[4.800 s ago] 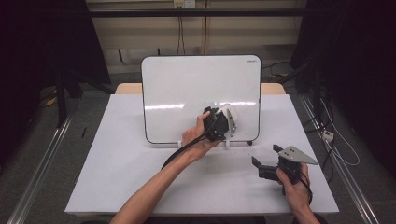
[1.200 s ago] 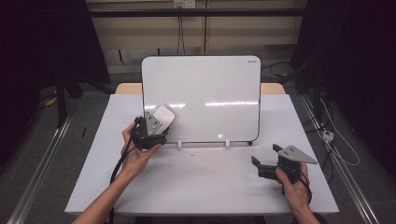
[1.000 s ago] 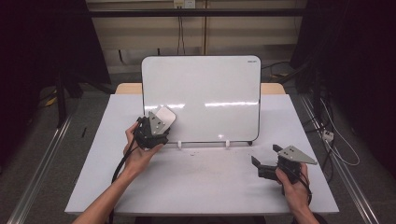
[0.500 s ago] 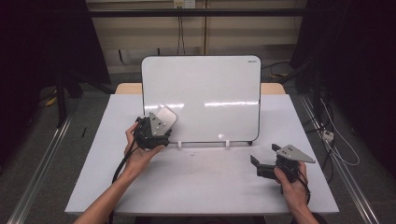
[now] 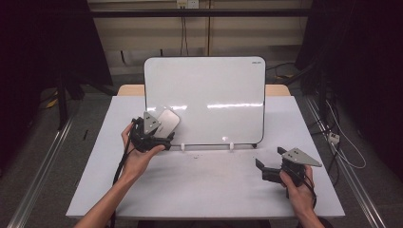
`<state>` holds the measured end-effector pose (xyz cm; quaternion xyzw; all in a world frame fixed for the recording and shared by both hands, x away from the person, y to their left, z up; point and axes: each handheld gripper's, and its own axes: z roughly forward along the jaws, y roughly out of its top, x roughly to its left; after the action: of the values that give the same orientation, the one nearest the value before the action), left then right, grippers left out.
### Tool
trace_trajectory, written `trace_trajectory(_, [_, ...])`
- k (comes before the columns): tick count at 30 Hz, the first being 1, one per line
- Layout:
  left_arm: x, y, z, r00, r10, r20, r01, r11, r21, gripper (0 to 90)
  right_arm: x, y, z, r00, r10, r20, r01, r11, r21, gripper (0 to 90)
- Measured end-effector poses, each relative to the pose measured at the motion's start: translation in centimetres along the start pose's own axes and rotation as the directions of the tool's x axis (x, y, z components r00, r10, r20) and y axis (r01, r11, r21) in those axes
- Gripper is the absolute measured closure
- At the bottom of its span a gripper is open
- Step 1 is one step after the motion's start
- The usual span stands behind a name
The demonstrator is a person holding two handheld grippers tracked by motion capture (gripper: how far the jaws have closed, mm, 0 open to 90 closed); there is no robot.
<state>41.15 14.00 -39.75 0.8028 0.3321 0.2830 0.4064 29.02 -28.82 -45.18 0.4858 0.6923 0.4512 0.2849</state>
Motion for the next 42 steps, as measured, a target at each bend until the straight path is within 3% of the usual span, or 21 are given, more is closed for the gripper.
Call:
trace_trajectory(4, [0.6, 0.0, -0.9, 0.9970, -0.065, 0.041, 0.066, 0.9977, -0.014, 4.8, -0.2, -0.1, -0.1, 1.0000, 0.003, 0.003, -0.003, 1.000, -0.005, 5.7])
trace_trajectory(9, [1.0, -0.1, -1.8, 0.9917, -0.121, 0.044, 0.122, 0.9924, -0.018, 4.7, -0.1, -0.1, -0.3, 1.0000, 0.005, 0.008, -0.004, 1.000, -0.005, 5.6])
trace_trajectory(13, [1.0, -0.6, -2.6, 0.9905, -0.117, 0.071, 0.118, 0.9929, -0.009, 4.7, -0.1, -0.2, -0.5, 1.0000, -0.001, 0.009, 0.001, 1.000, -0.006, 5.6])
trace_trajectory(22, [0.5, -2.1, -4.2, 0.9944, -0.094, 0.049, 0.095, 0.9953, -0.019, 5.3, 0.0, -0.2, -0.6, 0.9999, 0.001, 0.016, -0.001, 1.000, -0.002, 5.6])
trace_trajectory(33, [0.5, -5.6, -6.3, 0.9920, -0.126, 0.001, 0.126, 0.9920, 0.003, 5.3, -0.2, -0.3, -0.7, 0.9998, 0.007, 0.019, -0.007, 1.000, 0.000, 5.6])
trace_trajectory(37, [0.3, -6.8, -7.0, 0.9856, -0.169, -0.007, 0.169, 0.9854, -0.025, 5.0, -0.2, -0.3, -0.7, 0.9996, 0.015, 0.022, -0.015, 1.000, -0.001, 5.5])
trace_trajectory(41, [-0.2, -7.2, -7.8, 0.9888, -0.149, -0.006, 0.149, 0.9881, -0.039, 5.0, -0.2, -0.2, -0.7, 0.9997, 0.014, 0.022, -0.014, 1.000, -0.003, 5.6])
trace_trajectory(42, [-0.1, -7.2, -7.9, 0.9850, -0.172, 0.003, 0.172, 0.9841, -0.043, 4.9, -0.2, -0.2, -0.7, 0.9997, 0.014, 0.022, -0.014, 1.000, -0.006, 5.6])
